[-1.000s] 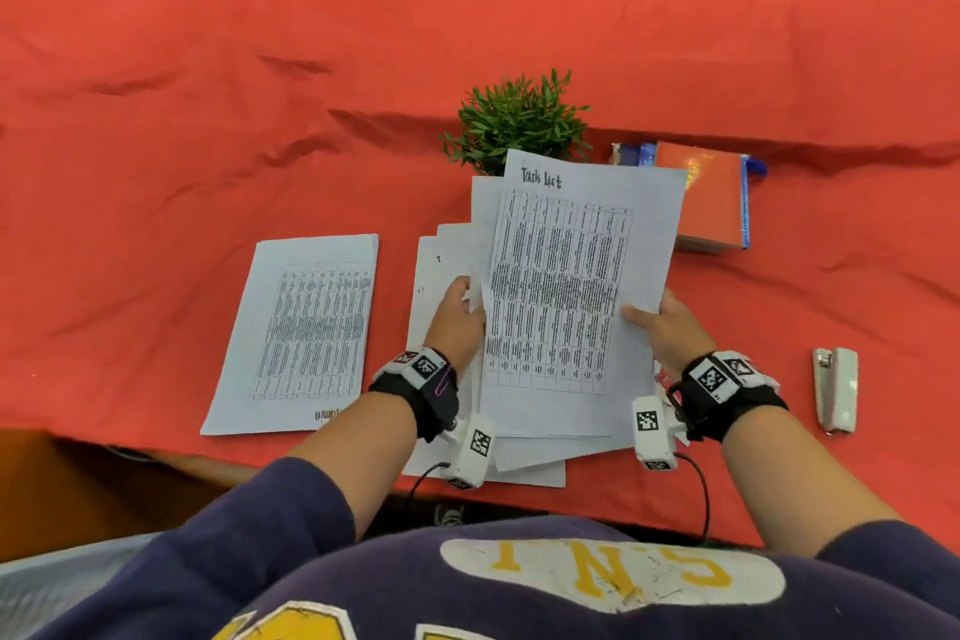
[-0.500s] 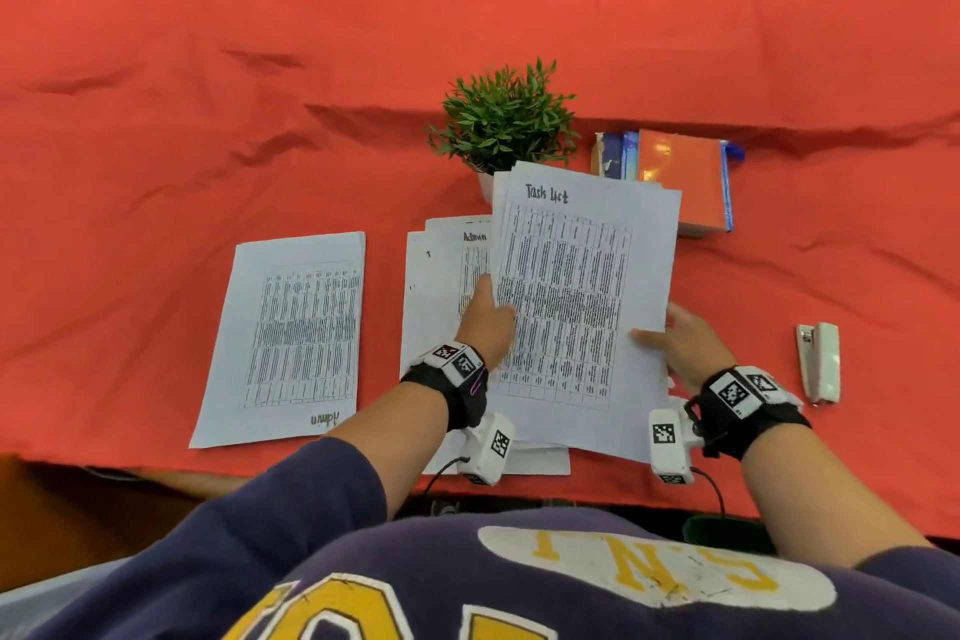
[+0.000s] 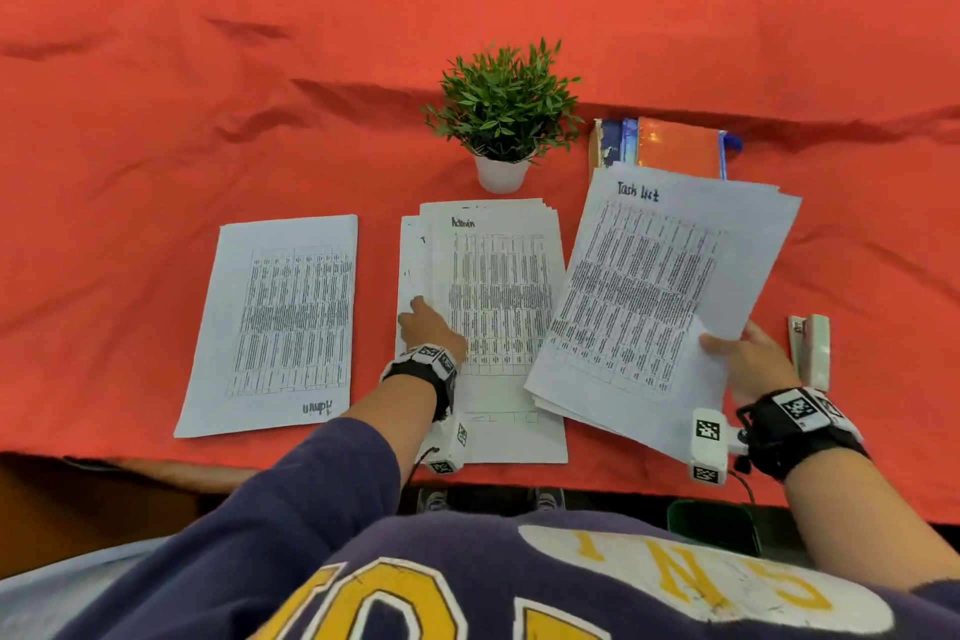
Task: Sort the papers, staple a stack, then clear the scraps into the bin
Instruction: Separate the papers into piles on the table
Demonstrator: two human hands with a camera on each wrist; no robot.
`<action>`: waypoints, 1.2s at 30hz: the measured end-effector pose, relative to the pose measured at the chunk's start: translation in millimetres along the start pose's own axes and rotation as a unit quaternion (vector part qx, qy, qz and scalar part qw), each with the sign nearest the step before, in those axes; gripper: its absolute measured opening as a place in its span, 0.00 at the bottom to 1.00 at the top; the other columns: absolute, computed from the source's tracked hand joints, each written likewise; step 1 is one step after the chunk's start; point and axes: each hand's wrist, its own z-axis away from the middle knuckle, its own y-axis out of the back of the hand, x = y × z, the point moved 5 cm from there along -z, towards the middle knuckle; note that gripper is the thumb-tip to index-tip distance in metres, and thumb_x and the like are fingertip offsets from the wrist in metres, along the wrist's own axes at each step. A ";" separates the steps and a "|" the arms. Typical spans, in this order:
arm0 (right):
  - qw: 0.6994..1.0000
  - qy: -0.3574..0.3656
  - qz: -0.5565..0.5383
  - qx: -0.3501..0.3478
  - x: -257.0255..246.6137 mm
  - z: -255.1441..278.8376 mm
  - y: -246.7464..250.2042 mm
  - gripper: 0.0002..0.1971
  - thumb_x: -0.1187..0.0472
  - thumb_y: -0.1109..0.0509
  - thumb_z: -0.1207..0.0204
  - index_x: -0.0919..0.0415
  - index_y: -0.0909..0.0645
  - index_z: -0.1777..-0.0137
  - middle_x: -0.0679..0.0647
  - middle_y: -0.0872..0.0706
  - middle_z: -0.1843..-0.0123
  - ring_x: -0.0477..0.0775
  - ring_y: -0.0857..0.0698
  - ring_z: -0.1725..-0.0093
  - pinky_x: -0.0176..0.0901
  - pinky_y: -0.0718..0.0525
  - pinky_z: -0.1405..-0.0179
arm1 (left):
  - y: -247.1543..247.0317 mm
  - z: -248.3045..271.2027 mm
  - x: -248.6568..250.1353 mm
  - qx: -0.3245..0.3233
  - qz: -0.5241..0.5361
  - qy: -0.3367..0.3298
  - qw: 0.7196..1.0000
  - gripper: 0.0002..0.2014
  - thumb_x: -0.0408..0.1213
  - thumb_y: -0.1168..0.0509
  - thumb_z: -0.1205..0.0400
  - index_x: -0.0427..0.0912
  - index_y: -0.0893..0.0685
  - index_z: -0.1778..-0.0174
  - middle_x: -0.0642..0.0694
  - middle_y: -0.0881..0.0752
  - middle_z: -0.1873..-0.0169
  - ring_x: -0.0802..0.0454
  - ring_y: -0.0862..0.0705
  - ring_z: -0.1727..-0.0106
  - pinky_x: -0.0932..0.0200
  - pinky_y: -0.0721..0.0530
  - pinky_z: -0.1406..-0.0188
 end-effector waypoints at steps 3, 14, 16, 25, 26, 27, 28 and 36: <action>1.000 -0.008 -0.011 -0.002 -3.6 2.8 -1.4 0.18 0.81 0.36 0.27 0.61 0.18 0.44 0.50 0.08 0.61 0.55 0.10 0.62 0.43 0.10 0.66 | 6.8 -2.9 -0.2 0.000 0.027 0.000 1.000 0.34 0.22 0.33 0.27 0.38 0.38 0.25 0.35 0.29 0.31 0.38 0.20 0.37 0.48 0.15 0.41; 0.999 -0.022 -0.035 -0.022 -8.8 0.3 -11.5 0.18 0.80 0.37 0.25 0.59 0.19 0.43 0.48 0.08 0.64 0.47 0.09 0.67 0.38 0.12 0.72 | 5.9 7.1 10.9 0.014 0.007 -0.133 0.991 0.17 0.36 0.40 0.16 0.32 0.24 0.33 0.31 0.22 0.37 0.35 0.18 0.40 0.49 0.19 0.46; 0.999 -0.023 -0.035 -0.023 -8.7 -1.4 -12.5 0.18 0.80 0.37 0.25 0.60 0.20 0.42 0.47 0.08 0.65 0.47 0.09 0.67 0.38 0.13 0.73 | 1.3 9.4 12.4 0.026 -0.026 -0.123 0.992 0.17 0.37 0.40 0.16 0.31 0.24 0.34 0.34 0.28 0.34 0.38 0.23 0.36 0.48 0.20 0.38; 1.000 -0.020 -0.004 -0.021 -5.0 -12.7 -6.1 0.20 0.79 0.34 0.28 0.61 0.18 0.40 0.57 0.11 0.47 0.57 0.10 0.57 0.46 0.11 0.62 | -11.9 3.8 11.9 0.037 -0.099 -0.071 0.992 0.20 0.30 0.35 0.21 0.35 0.25 0.33 0.37 0.39 0.28 0.40 0.34 0.28 0.51 0.22 0.35; 1.000 -0.021 -0.003 -0.016 -3.9 -14.6 -3.6 0.21 0.79 0.33 0.28 0.61 0.18 0.38 0.56 0.10 0.48 0.56 0.09 0.57 0.48 0.12 0.59 | -11.9 2.1 12.3 0.034 -0.082 -0.065 0.994 0.20 0.28 0.35 0.22 0.34 0.25 0.34 0.37 0.38 0.29 0.40 0.31 0.31 0.52 0.21 0.36; 1.000 -0.023 0.000 -0.011 -2.3 -16.8 -0.4 0.21 0.79 0.33 0.28 0.60 0.18 0.38 0.55 0.08 0.51 0.56 0.09 0.57 0.49 0.13 0.57 | -10.5 0.5 12.5 0.030 -0.064 -0.057 0.996 0.20 0.28 0.35 0.23 0.32 0.24 0.34 0.37 0.37 0.31 0.40 0.26 0.34 0.53 0.19 0.37; 1.000 -0.025 0.002 -0.008 -1.6 -18.1 1.7 0.21 0.79 0.33 0.28 0.60 0.18 0.38 0.54 0.08 0.53 0.58 0.09 0.55 0.51 0.14 0.55 | -9.3 -2.4 12.1 0.024 -0.052 -0.045 0.997 0.21 0.28 0.35 0.24 0.33 0.24 0.34 0.37 0.36 0.31 0.40 0.23 0.37 0.53 0.18 0.38; 0.999 -0.036 0.025 -0.015 -6.1 -20.5 3.9 0.16 0.78 0.33 0.27 0.55 0.18 0.50 0.57 0.11 0.49 0.61 0.13 0.52 0.56 0.16 0.49 | 4.6 -16.1 12.8 -0.016 -0.087 0.015 0.996 0.24 0.36 0.35 0.23 0.41 0.27 0.30 0.38 0.22 0.34 0.38 0.26 0.31 0.48 0.24 0.34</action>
